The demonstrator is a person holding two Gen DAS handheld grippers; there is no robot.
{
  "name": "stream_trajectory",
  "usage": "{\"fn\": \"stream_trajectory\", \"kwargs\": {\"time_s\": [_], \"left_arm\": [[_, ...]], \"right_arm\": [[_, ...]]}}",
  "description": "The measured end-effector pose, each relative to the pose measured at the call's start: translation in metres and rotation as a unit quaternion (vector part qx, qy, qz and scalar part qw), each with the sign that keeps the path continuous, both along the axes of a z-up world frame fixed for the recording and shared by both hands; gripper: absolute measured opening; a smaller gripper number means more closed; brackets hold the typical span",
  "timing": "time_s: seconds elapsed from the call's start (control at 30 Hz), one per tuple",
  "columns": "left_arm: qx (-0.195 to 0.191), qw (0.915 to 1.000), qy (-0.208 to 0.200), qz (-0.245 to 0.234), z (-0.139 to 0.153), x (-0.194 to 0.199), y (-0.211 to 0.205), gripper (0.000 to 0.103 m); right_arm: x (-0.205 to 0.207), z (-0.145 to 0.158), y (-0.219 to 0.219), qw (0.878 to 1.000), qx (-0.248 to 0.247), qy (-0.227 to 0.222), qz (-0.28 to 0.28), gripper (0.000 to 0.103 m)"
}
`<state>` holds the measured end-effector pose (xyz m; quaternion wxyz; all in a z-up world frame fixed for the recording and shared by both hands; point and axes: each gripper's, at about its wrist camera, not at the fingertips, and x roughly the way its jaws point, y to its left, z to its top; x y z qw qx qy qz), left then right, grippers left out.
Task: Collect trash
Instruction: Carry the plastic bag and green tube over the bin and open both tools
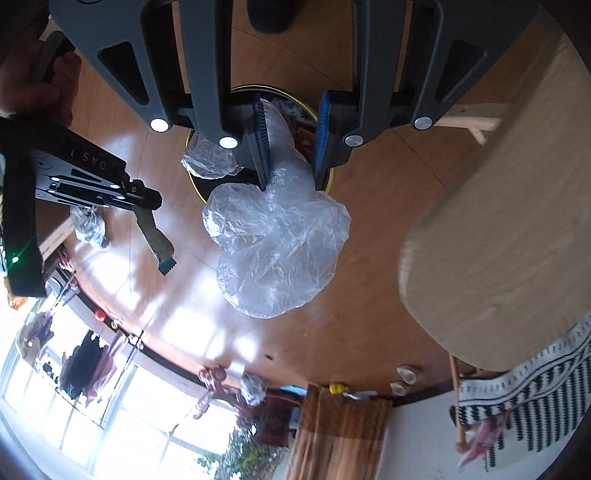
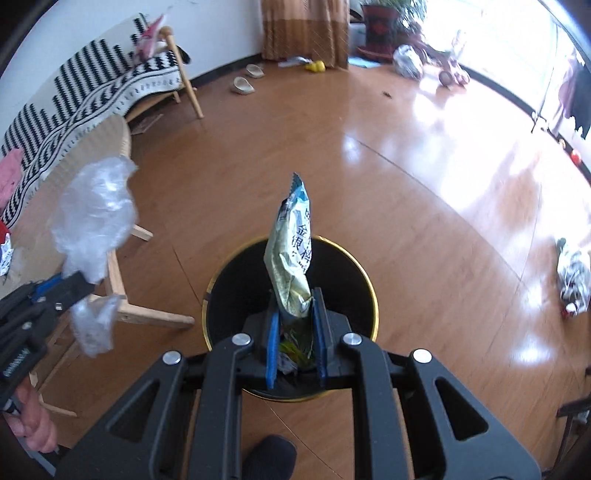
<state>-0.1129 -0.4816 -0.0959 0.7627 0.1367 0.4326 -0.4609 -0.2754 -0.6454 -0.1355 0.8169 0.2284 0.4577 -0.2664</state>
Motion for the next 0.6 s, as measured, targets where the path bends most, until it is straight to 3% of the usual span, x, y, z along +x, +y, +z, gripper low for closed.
{"fn": "stream_trajectory", "kwargs": {"time_s": [0.27, 0.6], "left_arm": [[0.046, 0.9982, 0.029, -0.027, -0.056, 0.002, -0.039, 0.021], [0.055, 0.9966, 0.042, -0.045, -0.074, -0.006, -0.057, 0.021]], "right_arm": [[0.008, -0.021, -0.011, 0.999, 0.023, 0.022, 0.001, 0.016], [0.018, -0.021, -0.008, 0.999, 0.023, 0.023, -0.003, 0.016]]}}
